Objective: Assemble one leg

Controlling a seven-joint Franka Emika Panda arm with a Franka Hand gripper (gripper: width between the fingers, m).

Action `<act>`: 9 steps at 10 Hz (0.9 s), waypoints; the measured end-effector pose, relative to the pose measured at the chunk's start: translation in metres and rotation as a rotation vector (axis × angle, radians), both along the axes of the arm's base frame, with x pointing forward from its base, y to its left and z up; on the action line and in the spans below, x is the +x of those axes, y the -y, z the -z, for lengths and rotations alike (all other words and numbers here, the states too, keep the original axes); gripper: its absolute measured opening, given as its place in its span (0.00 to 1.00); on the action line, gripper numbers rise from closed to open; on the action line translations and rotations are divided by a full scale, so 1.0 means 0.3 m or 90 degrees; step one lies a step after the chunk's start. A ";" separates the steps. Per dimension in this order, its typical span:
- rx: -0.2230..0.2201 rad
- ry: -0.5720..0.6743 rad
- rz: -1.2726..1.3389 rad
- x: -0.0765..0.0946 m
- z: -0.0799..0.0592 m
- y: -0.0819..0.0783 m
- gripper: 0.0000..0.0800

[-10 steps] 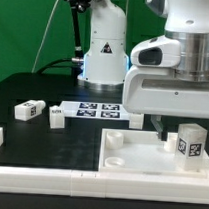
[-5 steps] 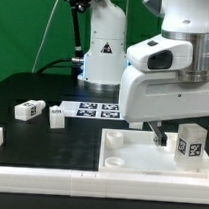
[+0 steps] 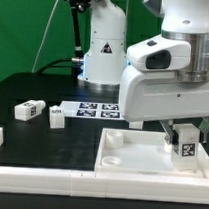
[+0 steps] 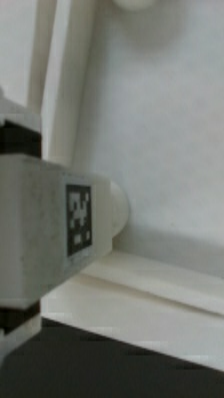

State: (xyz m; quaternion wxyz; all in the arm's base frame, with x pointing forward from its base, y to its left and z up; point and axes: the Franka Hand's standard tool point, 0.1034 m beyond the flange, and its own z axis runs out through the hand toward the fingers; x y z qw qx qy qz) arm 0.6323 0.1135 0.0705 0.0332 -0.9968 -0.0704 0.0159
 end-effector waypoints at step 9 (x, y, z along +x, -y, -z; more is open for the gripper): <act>0.031 -0.024 0.663 0.007 0.007 -0.011 0.36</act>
Offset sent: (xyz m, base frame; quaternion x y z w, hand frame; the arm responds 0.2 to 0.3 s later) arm -0.0114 -0.0049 -0.0034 0.0289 0.0168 0.3241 0.9454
